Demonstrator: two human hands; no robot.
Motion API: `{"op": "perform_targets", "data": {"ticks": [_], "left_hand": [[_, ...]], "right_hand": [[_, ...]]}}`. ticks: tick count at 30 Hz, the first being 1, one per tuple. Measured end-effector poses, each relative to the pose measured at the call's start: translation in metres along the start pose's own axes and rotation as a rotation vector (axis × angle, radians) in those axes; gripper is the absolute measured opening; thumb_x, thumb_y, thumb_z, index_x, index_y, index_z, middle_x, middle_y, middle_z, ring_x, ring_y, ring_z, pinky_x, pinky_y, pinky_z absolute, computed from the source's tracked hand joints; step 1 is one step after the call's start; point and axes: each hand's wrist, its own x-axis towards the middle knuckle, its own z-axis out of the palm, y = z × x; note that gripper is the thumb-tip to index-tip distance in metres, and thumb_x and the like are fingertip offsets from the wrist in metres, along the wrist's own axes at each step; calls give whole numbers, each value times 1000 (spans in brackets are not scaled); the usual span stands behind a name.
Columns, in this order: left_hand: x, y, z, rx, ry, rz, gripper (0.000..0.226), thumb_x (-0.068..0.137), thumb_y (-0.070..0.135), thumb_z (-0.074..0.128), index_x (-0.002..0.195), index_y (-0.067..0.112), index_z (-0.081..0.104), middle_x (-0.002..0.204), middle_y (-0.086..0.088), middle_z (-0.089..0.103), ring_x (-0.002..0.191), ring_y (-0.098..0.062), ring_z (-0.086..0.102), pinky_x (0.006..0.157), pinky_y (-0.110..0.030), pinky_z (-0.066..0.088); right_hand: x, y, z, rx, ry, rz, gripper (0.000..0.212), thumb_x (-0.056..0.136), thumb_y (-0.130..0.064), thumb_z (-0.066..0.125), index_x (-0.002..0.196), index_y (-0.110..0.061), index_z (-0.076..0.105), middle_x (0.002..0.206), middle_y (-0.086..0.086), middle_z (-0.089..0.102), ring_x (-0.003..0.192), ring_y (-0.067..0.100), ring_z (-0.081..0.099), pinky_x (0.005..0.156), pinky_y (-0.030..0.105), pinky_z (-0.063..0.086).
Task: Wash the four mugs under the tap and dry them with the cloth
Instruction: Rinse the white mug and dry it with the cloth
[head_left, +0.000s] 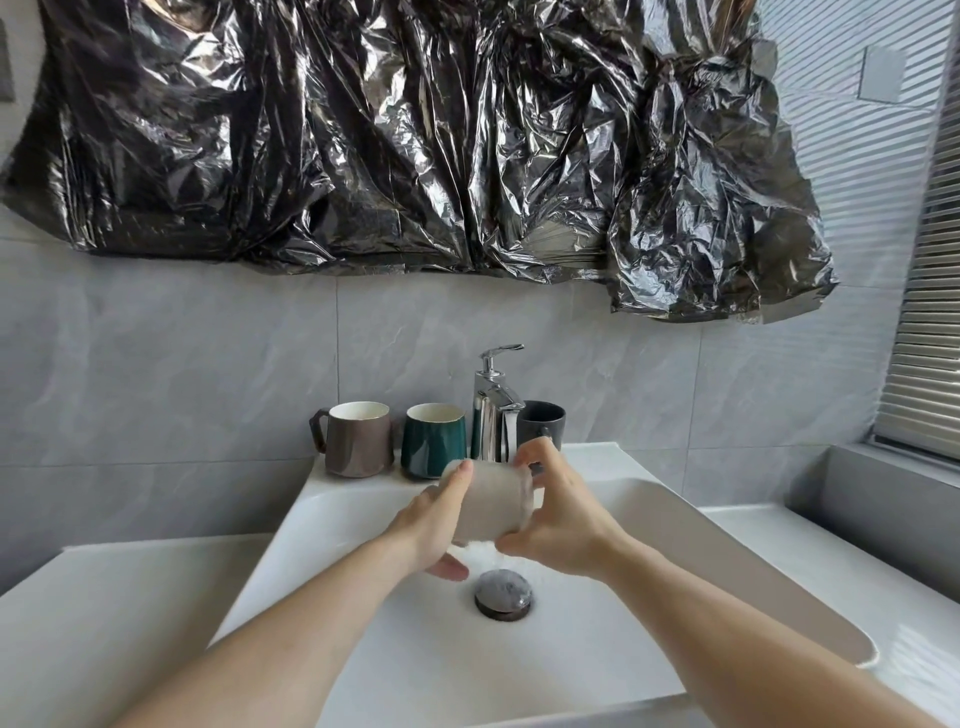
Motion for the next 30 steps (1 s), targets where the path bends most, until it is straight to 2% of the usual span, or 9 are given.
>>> {"op": "perform_targets", "data": {"ticks": [5, 8, 11, 14, 17, 20, 24, 27, 30], "left_hand": [[-1, 4, 5, -198, -16, 8, 45, 100, 67, 46, 116, 30, 68, 116, -11, 70, 92, -28, 72, 75, -36, 66], [2, 4, 8, -207, 48, 86, 45, 95, 60, 59, 121, 25, 67, 113, -11, 71, 95, -30, 74, 78, -43, 67], [-2, 6, 9, -231, 16, 159, 48, 85, 54, 62, 124, 27, 66, 117, -8, 73, 104, -27, 74, 84, -48, 66], [-3, 5, 9, -251, -37, 177, 59, 77, 46, 61, 135, 32, 59, 128, -4, 69, 112, -27, 71, 90, -50, 64], [-7, 7, 9, -249, -86, 158, 65, 78, 41, 60, 142, 34, 51, 135, 0, 63, 119, -25, 66, 96, -52, 62], [-9, 10, 10, -230, -104, 154, 49, 99, 42, 61, 145, 37, 48, 141, 3, 57, 121, -22, 64, 99, -48, 61], [-8, 8, 12, -174, -91, 113, 50, 103, 54, 57, 148, 36, 44, 140, 2, 58, 110, -22, 71, 90, -44, 65], [-7, 4, 13, -94, -73, 77, 85, 75, 78, 67, 143, 34, 44, 134, -4, 60, 84, -26, 79, 77, -41, 67], [-6, 5, 11, -131, -40, 111, 86, 63, 69, 74, 133, 23, 55, 124, -10, 66, 84, -25, 79, 79, -42, 67]], "right_hand": [[0, 0, 3, 24, -31, 5, 75, 55, -20, 85, 110, -34, 36, 115, -10, 45, 106, 19, 53, 76, 45, 60], [0, -1, 5, 163, -68, 167, 86, 54, -29, 94, 117, -34, 37, 117, -5, 54, 103, 19, 65, 80, 46, 63], [0, 3, 6, 339, -194, 314, 88, 66, -23, 96, 131, -29, 38, 107, 7, 73, 88, 18, 75, 79, 43, 63], [2, 8, 5, 370, -219, 365, 94, 62, -21, 95, 140, -21, 41, 100, 10, 78, 88, 22, 78, 72, 39, 63], [5, 11, 4, 319, -208, 372, 91, 52, -18, 94, 132, -13, 53, 97, 15, 76, 75, 22, 74, 62, 37, 58], [4, 12, 2, 243, -194, 367, 88, 43, -21, 94, 122, -21, 56, 99, 12, 75, 74, 21, 72, 64, 40, 60], [0, 6, -1, 123, -161, 331, 89, 54, -10, 92, 128, -26, 46, 110, 3, 63, 89, 19, 69, 62, 30, 60], [-2, 3, -5, 39, -115, 257, 87, 59, -8, 90, 124, -32, 39, 110, -3, 56, 87, 11, 61, 50, 16, 48], [-2, 2, -4, 43, -114, 253, 88, 57, -10, 91, 122, -33, 36, 114, -6, 53, 90, 14, 63, 54, 20, 52]]}}
